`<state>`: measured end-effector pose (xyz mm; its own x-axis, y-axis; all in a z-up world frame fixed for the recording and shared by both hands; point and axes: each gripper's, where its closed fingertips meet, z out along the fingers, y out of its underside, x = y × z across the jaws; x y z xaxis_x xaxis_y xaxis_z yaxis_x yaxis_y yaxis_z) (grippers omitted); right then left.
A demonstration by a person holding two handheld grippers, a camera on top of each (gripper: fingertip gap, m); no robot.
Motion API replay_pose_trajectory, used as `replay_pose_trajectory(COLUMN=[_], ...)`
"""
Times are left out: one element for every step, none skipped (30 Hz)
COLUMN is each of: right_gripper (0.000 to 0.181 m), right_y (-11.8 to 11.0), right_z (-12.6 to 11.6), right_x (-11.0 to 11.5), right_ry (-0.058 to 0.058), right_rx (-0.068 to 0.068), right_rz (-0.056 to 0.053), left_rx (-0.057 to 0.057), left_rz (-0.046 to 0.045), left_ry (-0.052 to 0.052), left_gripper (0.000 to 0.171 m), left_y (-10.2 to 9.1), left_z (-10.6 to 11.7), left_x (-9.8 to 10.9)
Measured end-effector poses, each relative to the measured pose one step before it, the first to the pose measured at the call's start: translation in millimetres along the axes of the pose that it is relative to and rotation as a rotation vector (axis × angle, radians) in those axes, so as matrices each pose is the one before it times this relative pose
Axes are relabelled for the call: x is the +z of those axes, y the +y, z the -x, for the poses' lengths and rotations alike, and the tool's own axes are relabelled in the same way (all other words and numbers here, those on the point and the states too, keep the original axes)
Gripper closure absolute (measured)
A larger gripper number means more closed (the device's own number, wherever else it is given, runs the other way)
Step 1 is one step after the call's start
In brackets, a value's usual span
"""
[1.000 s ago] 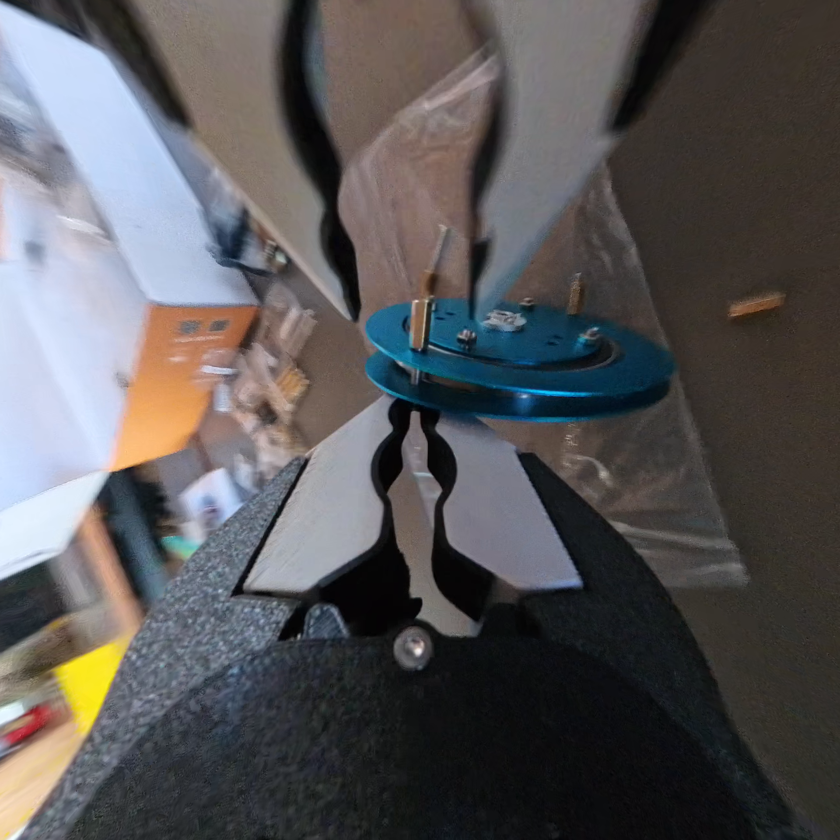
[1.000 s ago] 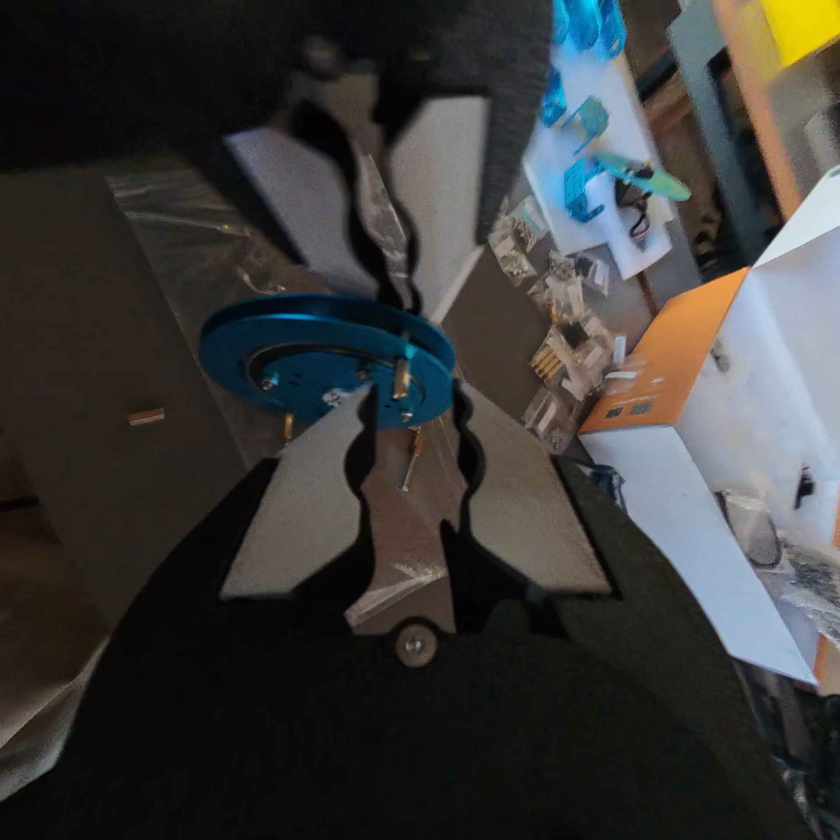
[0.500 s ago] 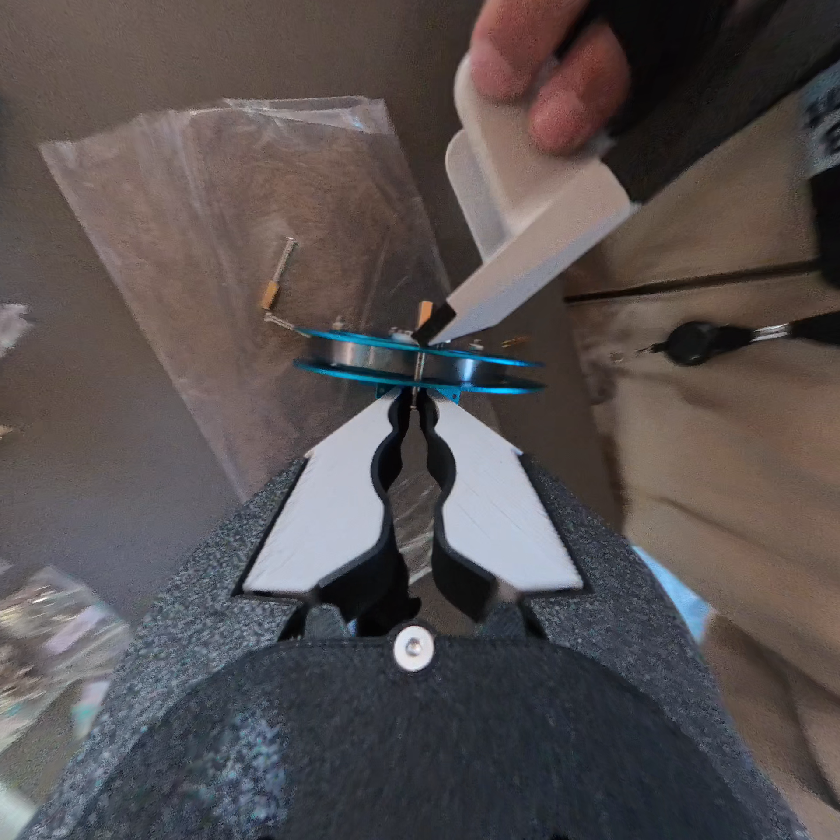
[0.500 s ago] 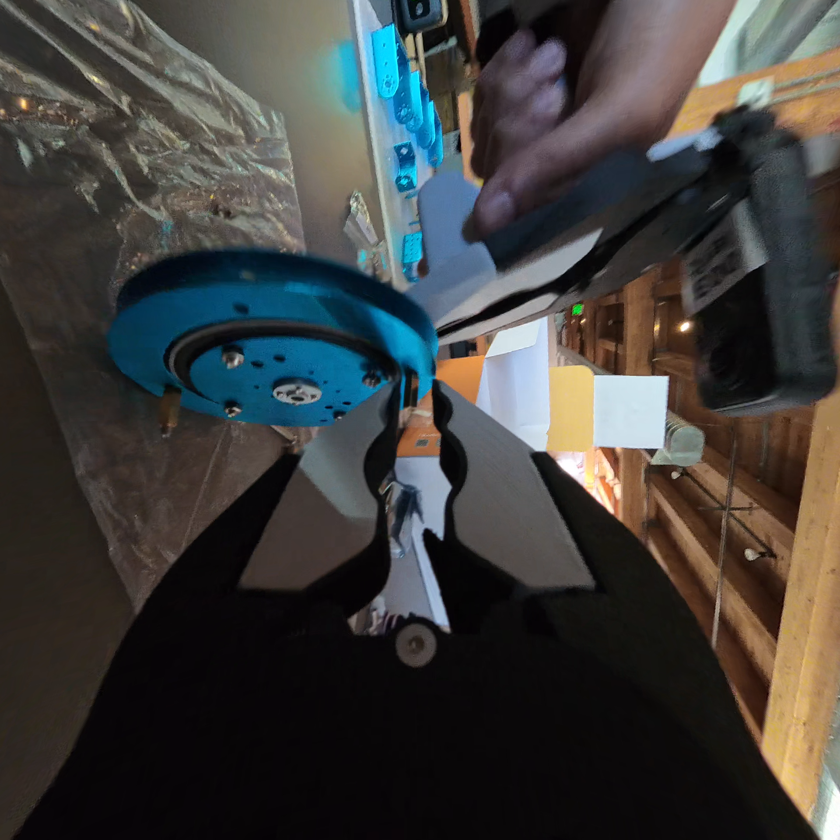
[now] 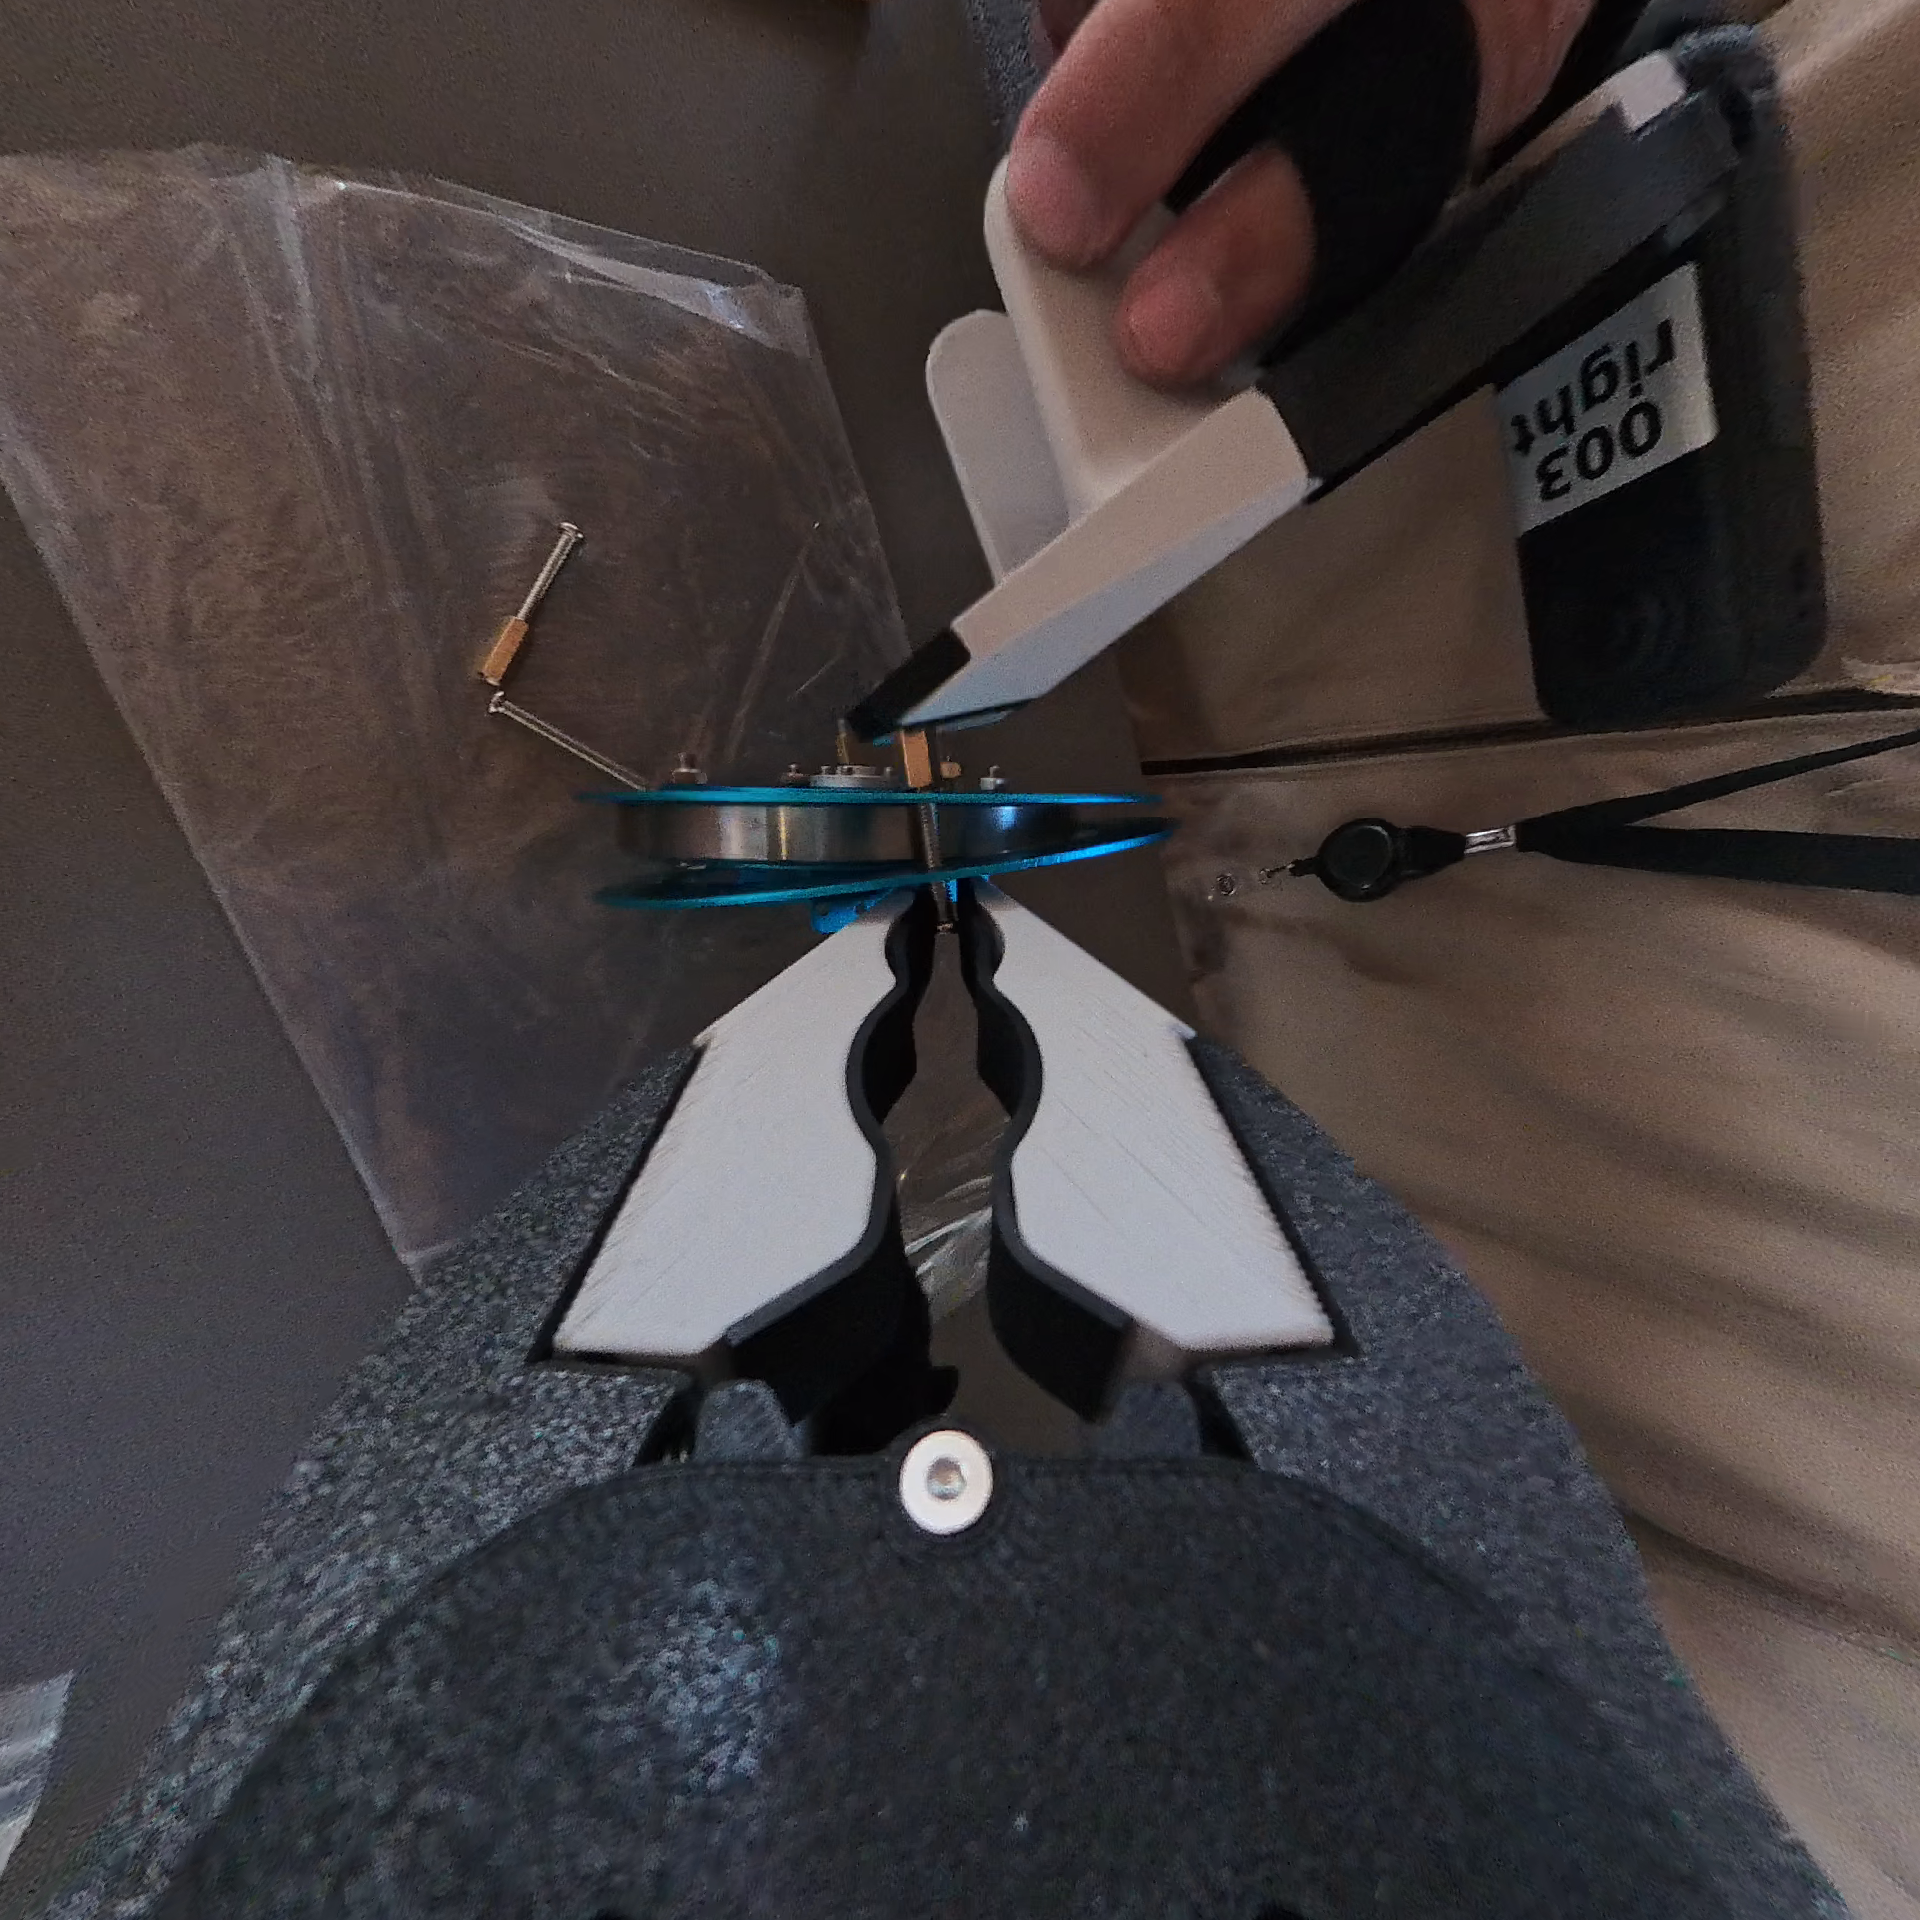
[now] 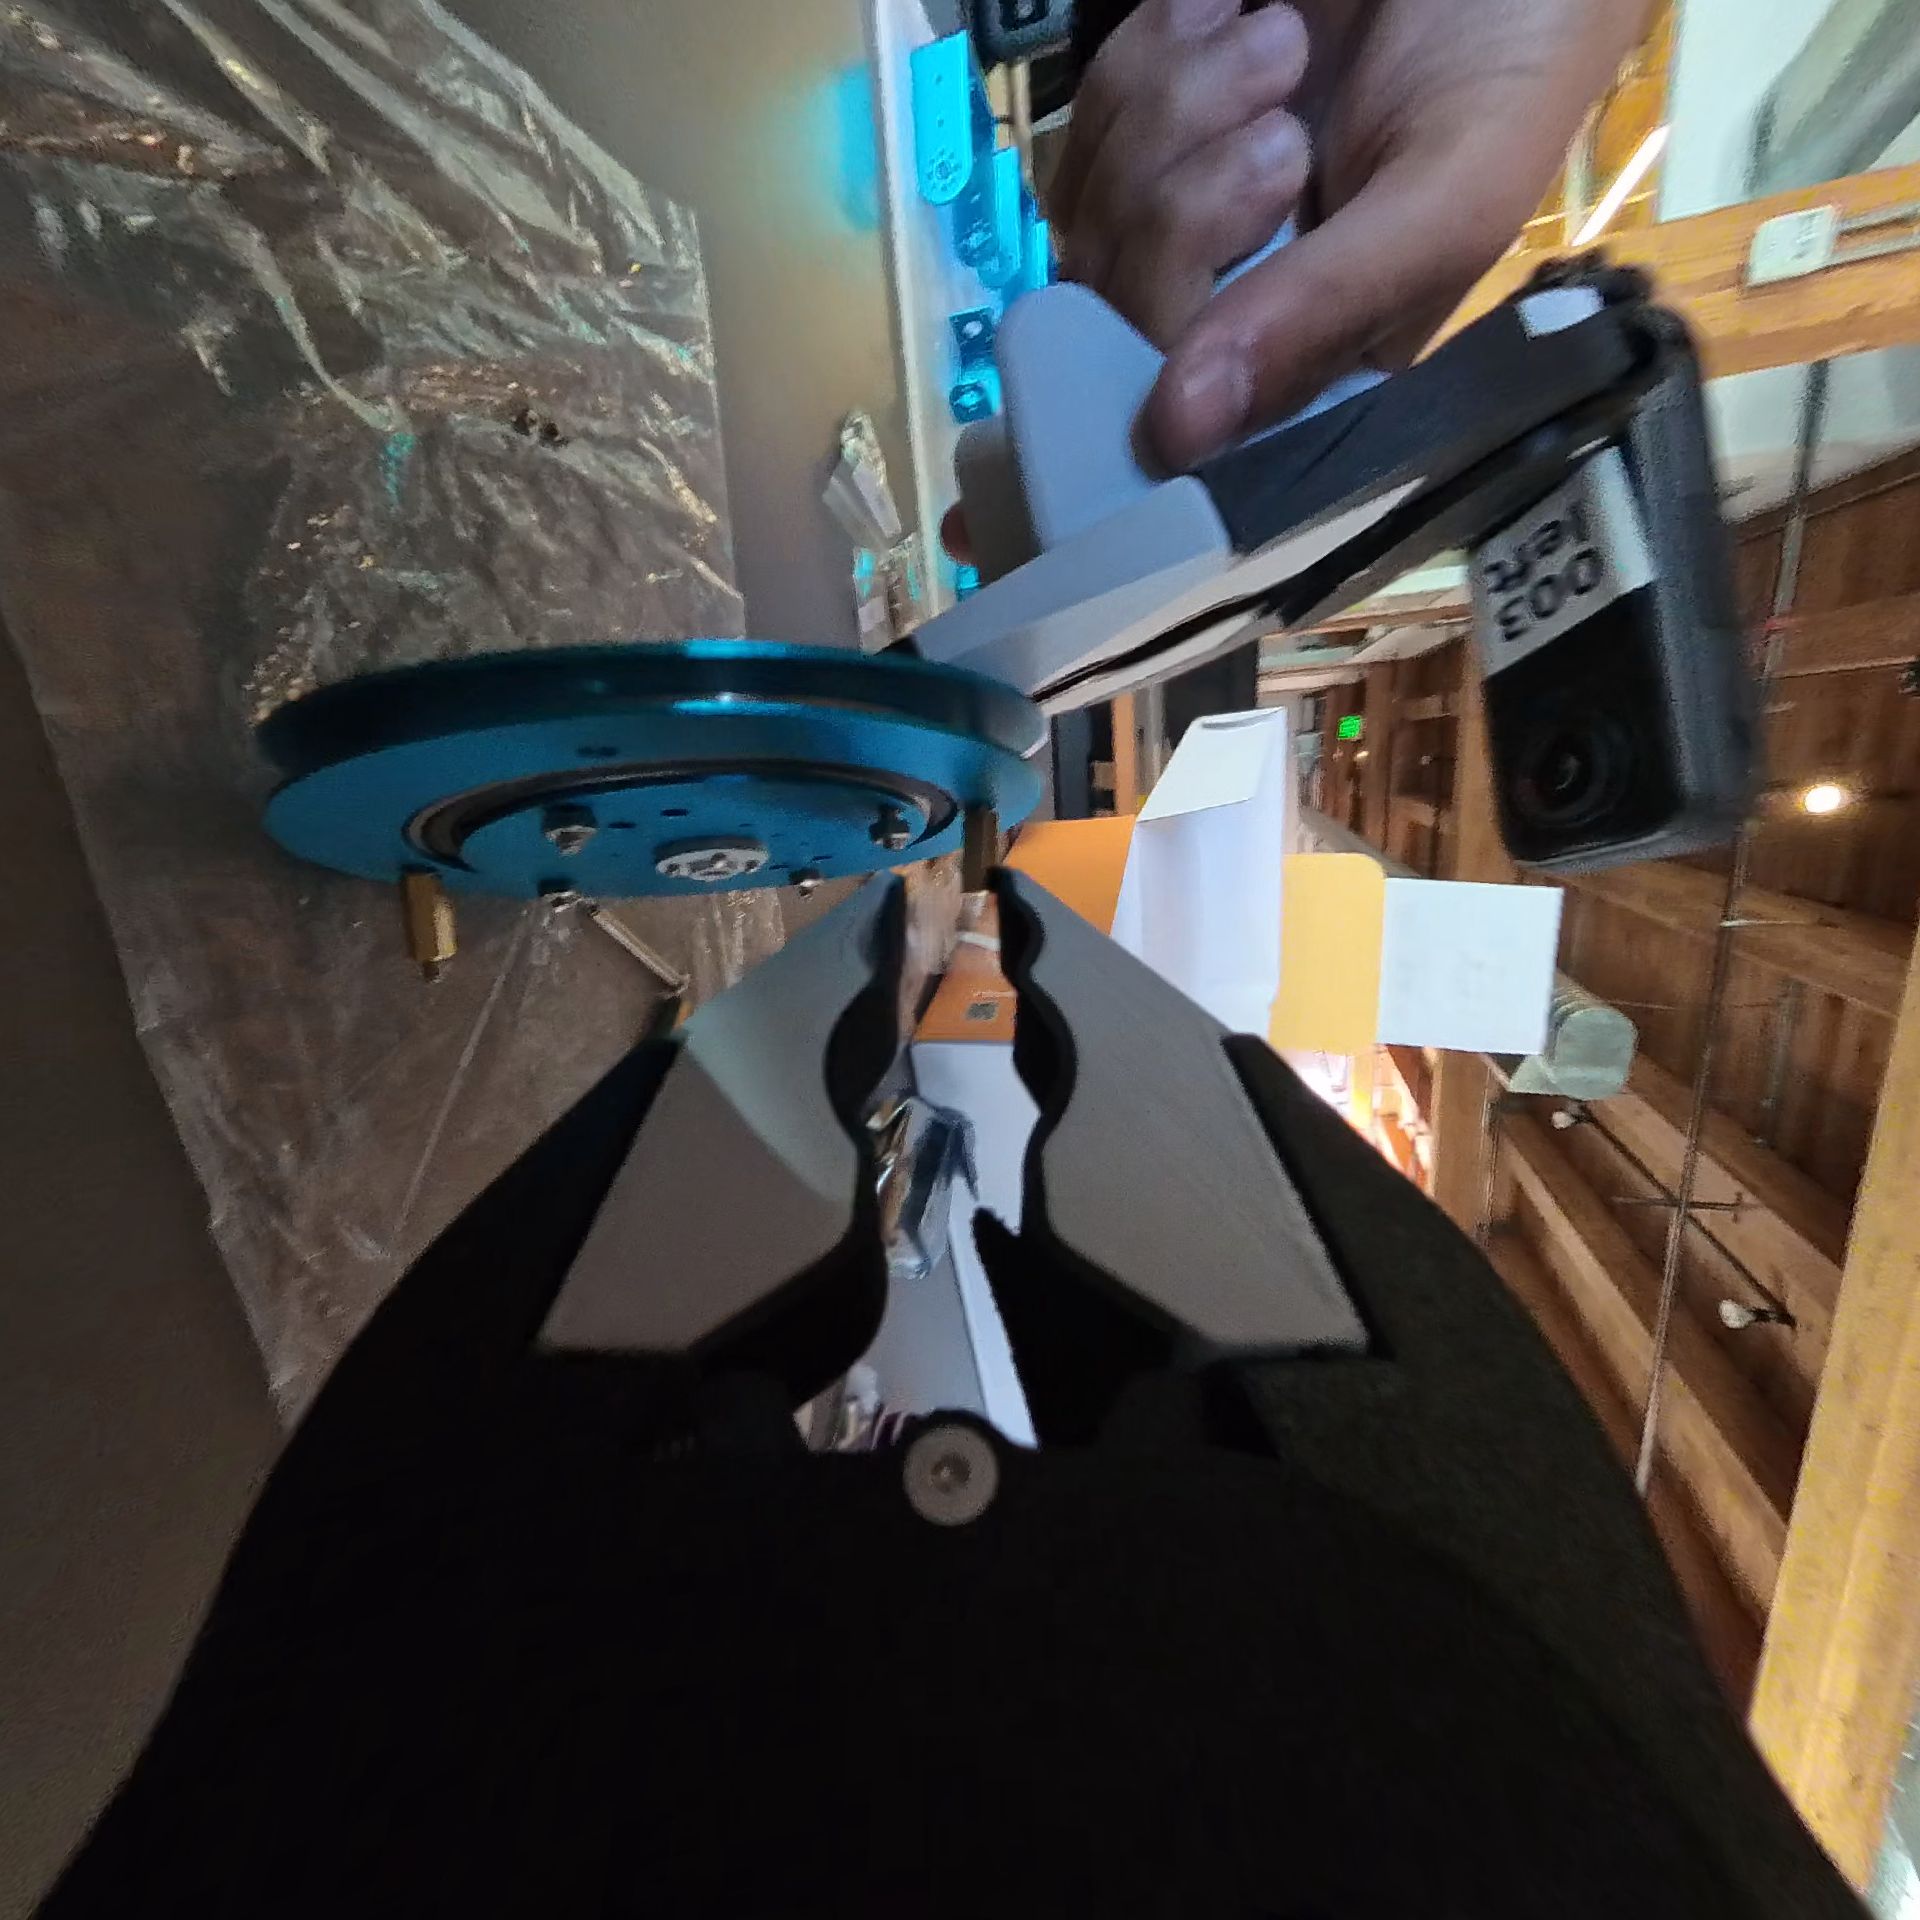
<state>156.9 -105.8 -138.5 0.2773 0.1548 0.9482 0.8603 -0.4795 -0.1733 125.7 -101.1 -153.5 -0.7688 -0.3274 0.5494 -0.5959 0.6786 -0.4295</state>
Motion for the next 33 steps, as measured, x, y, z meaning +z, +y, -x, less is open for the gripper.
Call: replay_pose_trajectory(right_gripper=[0.176, 0.176, 0.176, 0.176, 0.176, 0.176, 0.176, 0.176, 0.176, 0.176, 0.176, 0.176, 0.176, 0.176, 0.176, 0.176, 0.176, 0.176, 0.176, 0.176, 0.176, 0.176, 0.176, 0.176, 0.176, 0.176, 0.176, 0.176, 0.176, 0.176, 0.176, 0.176, 0.176], right_y=[-0.29, 1.10, 1.36, 1.29, 1.14, 1.32, 1.61, 2.33, 1.80, 1.18, 0.80, -0.32, -1.74, -1.56, -0.67, 0.74, 1.07, 0.49, 0.38, 0.09, 0.53, 0.90, 0.79, -0.24, -1.43, -1.51, -1.28, 0.00, 1.15, 3.34, 3.74, 1.30, -0.73], right_z=[-5.55, -1.07, -0.21, -0.25, -0.94, -0.46, -0.39, -0.12, 0.54, 0.31, 0.15, 0.28, 0.00, -0.34, 0.14, 0.41, 0.55, -0.65, -0.22, -0.08, 0.04, 0.13, 0.22, -0.45, -0.11, -0.10, -0.49, 0.19, -0.17, -0.26, 0.46, 0.14, -0.32], right_x=[0.74, 1.73, 1.89, 1.26, 0.59, 0.37, 0.20, 0.86, 0.43, 0.94, 1.23, 0.81, 0.18, -0.19, -0.26, 0.05, 0.17, -0.03, -0.25, -0.10, 0.39, 0.94, 0.98, 0.24, -0.16, -0.09, 0.12, 0.55, 1.11, 1.53, 2.01, 0.69, -0.31], right_ry=[0.0350, 0.0020, -0.0004, 0.0025, 0.0134, 0.0193, 0.0260, 0.0227, 0.0107, 0.0006, -0.0072, -0.0084, 0.0027, 0.0042, 0.0115, 0.0103, 0.0080, 0.0112, 0.0058, 0.0047, 0.0018, -0.0010, -0.0024, 0.0000, -0.0006, 0.0009, 0.0038, 0.0004, 0.0033, 0.0030, -0.0020, -0.0026, -0.0041], right_rx=[-0.0066, -0.0049, 0.0040, -0.0016, -0.0155, -0.0296, -0.0302, -0.0179, -0.0043, 0.0102, 0.0168, 0.0089, -0.0021, -0.0088, -0.0140, -0.0174, -0.0152, -0.0097, -0.0062, -0.0035, 0.0020, 0.0030, -0.0013, -0.0021, 0.0003, -0.0023, -0.0058, -0.0072, -0.0112, -0.0117, -0.0070, 0.0002, 0.0075], right_rz=[-0.0014, 0.0091, 0.0051, 0.0013, -0.0039, -0.0091, -0.0095, -0.0011, -0.0002, 0.0022, 0.0071, -0.0008, -0.0113, -0.0086, -0.0043, 0.0011, 0.0004, -0.0075, -0.0067, -0.0074, -0.0018, 0.0034, 0.0045, -0.0020, -0.0097, -0.0093, -0.0075, -0.0013, -0.0006, 0.0084, 0.0102, -0.0033, -0.0086], left_rx=[-0.0116, -0.0042, -0.0061, -0.0057, -0.0048, -0.0017, 0.0033, 0.0027, -0.0023, -0.0019, 0.0009, -0.0005, -0.0033, -0.0028, 0.0035, 0.0042, 0.0013, -0.0016, 0.0019, 0.0121, 0.0137, 0.0025, -0.0065, 0.0041, 0.0120, 0.0081, 0.0094, 0.0058, 0.0085, 0.0038, -0.0026, 0.0024, 0.0049], left_rz=[-0.00566, -0.00650, -0.00894, -0.01502, -0.01677, -0.01429, -0.01328, -0.01452, -0.01130, -0.00389, -0.00072, 0.00223, 0.00175, 0.01225, 0.00738, 0.00178, -0.00012, 0.00276, 0.01095, 0.01677, 0.00599, -0.01133, -0.00394, 0.00974, 0.01263, 0.00984, 0.00752, 0.00522, -0.00300, -0.01261, -0.00950, -0.00036, 0.00607], left_ry=[0.0089, -0.0001, -0.0022, -0.0009, 0.0029, -0.0026, -0.0077, -0.0073, -0.0042, 0.0014, 0.0030, 0.0059, 0.0049, -0.0070, -0.0016, 0.0047, 0.0023, -0.0059, -0.0255, -0.0375, -0.0219, 0.0127, 0.0160, 0.0001, 0.0017, 0.0136, 0.0126, 0.0057, -0.0149, -0.0199, -0.0078, -0.0031, -0.0002], left_gripper=[0.169, 0.169, 0.169, 0.166, 0.162, 0.160, 0.158, 0.158, 0.158, 0.157, 0.156, 0.156, 0.156, 0.156, 0.157, 0.157, 0.157, 0.156, 0.155, 0.153, 0.151, 0.151, 0.151, 0.151, 0.151, 0.152, 0.156, 0.163, 0.168, 0.168, 0.168, 0.168, 0.168], left_y=[-0.46, -0.34, -0.39, -0.73, -0.72, -0.06, -0.19, -0.90, -0.91, -0.38, -0.35, -0.31, -1.03, 0.66, 0.02, -0.41, -0.58, -0.41, 0.48, 1.27, -0.18, -2.75, -1.90, -0.19, 0.49, -0.22, -0.39, -0.25, -1.03, -1.92, -1.28, 0.14, 0.85], left_z=[-0.21, 0.61, 0.67, 0.18, -0.53, 0.32, 0.97, 1.15, 1.02, 0.07, -0.28, -0.70, -0.29, 2.07, 1.16, -0.02, 0.43, 1.77, 4.48, 5.89, 3.56, -1.50, -1.81, 0.05, -0.97, -3.00, -2.66, -1.31, 2.01, 2.55, 0.96, -0.19, -1.38], left_x=[0.44, 0.12, -0.82, -2.15, -3.34, -4.26, -4.31, -3.83, -2.69, -1.06, 0.16, 1.21, 1.62, 1.79, 1.08, -0.24, -0.29, -0.22, -1.05, -1.90, -2.13, -1.53, 0.38, 1.87, 2.67, 2.68, 1.87, 0.90, 0.76, 0.74, 0.73, 0.41, 0.16])
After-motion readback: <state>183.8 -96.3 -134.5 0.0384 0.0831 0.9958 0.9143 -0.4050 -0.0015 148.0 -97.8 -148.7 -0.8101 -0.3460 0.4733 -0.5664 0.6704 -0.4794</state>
